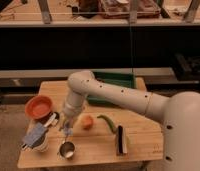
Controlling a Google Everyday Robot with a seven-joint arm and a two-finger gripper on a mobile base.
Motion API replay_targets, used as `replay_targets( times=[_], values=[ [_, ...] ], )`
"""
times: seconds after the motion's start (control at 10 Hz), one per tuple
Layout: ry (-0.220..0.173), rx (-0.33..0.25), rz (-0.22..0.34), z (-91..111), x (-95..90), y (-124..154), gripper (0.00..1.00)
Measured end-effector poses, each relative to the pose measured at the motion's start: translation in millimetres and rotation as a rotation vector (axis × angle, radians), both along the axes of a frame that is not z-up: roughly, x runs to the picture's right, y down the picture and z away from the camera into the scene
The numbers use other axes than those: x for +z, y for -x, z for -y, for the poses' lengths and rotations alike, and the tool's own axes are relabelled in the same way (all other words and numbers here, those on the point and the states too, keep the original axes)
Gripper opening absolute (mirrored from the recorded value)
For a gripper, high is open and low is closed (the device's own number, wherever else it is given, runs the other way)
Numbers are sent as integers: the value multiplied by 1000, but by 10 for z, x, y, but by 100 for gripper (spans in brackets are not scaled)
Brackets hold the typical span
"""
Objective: Place towel in metal cup
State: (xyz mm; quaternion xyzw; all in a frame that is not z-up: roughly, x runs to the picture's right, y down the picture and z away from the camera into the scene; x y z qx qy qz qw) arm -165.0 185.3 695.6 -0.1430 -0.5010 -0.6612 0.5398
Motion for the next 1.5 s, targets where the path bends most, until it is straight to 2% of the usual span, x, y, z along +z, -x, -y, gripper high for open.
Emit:
replay_targets(
  times=[0.1, 0.4, 0.7, 0.9, 1.3, 1.5],
  values=[
    [-7, -31, -11, -224, -199, 40, 0],
    [-11, -70, -20, -762, -647, 22, 0],
    [-21, -65, -34, -929, -929, -112, 0],
    [-5, -37, -54, -876, -930, -180, 0],
    [65, -34, -82, -880, -558, -171, 0],
    [79, -37, -95, -831, -478, -152, 0]
  ],
)
